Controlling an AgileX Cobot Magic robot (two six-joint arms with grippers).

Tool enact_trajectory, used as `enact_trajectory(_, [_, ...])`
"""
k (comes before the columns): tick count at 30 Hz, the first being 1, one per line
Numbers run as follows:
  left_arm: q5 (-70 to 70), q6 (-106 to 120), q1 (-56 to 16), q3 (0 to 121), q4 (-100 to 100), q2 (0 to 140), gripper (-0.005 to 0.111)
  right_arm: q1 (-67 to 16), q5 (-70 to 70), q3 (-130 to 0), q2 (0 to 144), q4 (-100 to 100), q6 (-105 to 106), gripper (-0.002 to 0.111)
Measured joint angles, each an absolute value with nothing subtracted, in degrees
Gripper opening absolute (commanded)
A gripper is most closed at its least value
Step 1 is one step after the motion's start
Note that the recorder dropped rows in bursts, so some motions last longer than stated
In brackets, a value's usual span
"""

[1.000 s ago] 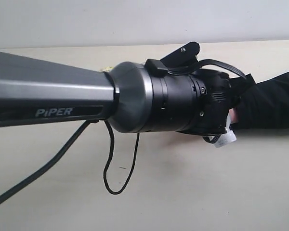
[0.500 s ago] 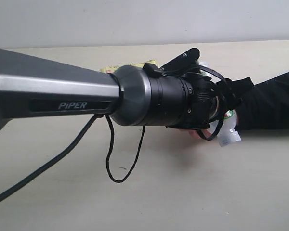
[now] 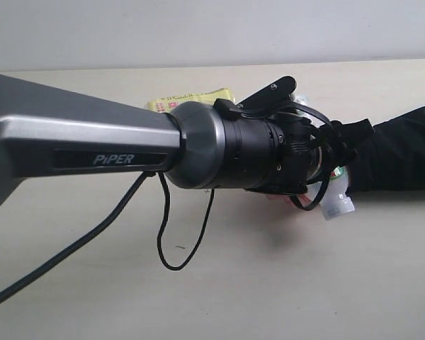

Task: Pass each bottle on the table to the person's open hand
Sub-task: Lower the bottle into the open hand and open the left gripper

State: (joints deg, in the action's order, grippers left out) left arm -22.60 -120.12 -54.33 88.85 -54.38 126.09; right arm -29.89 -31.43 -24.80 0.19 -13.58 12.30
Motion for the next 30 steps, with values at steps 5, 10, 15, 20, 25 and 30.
enact_trajectory(5, [-21.71, -120.12, -54.33, 88.85, -55.17, 126.09, 0.083, -29.89, -31.43, -24.8, 0.19, -13.58, 12.3, 0.0])
enact_trajectory(10, [-20.65, -119.74, -54.33, 88.85, -55.4, 126.09, 0.089, -29.89, -31.43, -24.8, 0.19, -13.58, 12.3, 0.0])
enact_trajectory(15, [-20.52, -119.11, -54.33, 88.85, -55.5, 126.09, 0.089, -29.89, -31.43, -24.8, 0.19, -13.58, 12.3, 0.0])
enact_trajectory(20, [-20.52, -118.18, -54.33, 88.85, -55.5, 126.09, 0.089, -29.89, -31.43, -24.8, 0.19, -13.58, 12.3, 0.0])
enact_trajectory(25, [-20.52, -117.57, -54.33, 88.85, -55.38, 126.09, 0.089, -29.89, -31.43, -24.8, 0.19, -13.58, 12.3, 0.0])
enact_trajectory(30, [-20.52, -114.24, -54.33, 88.85, -53.79, 126.09, 0.089, -29.89, -31.43, -24.8, 0.19, -13.58, 12.3, 0.0])
